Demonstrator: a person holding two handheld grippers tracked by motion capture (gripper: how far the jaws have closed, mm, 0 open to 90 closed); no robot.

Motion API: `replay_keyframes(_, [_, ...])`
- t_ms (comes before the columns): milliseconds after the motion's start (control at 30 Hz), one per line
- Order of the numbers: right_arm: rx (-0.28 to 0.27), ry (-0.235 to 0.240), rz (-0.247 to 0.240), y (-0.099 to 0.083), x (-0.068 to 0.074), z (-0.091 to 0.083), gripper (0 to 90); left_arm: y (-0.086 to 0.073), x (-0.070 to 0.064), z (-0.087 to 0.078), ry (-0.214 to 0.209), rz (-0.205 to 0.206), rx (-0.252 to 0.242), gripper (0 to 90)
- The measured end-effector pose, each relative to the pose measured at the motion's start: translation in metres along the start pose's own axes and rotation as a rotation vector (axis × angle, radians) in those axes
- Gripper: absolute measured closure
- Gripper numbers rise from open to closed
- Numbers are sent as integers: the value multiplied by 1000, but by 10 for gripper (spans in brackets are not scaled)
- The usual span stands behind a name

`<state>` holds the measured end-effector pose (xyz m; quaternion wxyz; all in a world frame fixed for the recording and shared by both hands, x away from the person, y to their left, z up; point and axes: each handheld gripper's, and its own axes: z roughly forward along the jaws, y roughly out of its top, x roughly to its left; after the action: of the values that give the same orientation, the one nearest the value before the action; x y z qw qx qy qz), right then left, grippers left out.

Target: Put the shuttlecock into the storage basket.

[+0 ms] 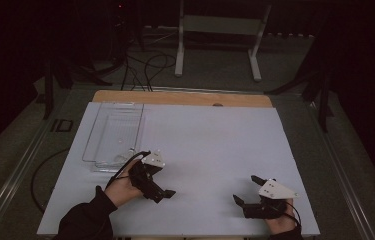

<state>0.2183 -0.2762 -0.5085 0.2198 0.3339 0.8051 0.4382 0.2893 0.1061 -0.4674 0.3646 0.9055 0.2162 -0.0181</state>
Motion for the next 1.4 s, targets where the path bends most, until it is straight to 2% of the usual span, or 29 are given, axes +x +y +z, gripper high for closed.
replay_keyframes(400, [2,2,2,0,0,0,95,-20,1,-1,5,-25,0,1])
replay_keyframes(567, [4,2,3,0,1,1,95,-29,-1,1,36,-25,6,1])
replay_keyframes(867, [4,4,3,0,0,1,95,-44,2,-2,38,-63,-22,1])
replay_keyframes(1033, [9,7,0,0,1,1,95,-53,0,-5,66,-71,-12,1])
replay_keyframes(1200, [8,8,0,-1,1,1,95,-61,2,-10,75,-98,-34,1])
replay_keyframes(1400, [10,10,1,-1,1,2,95,-70,3,-13,79,-118,-36,1])
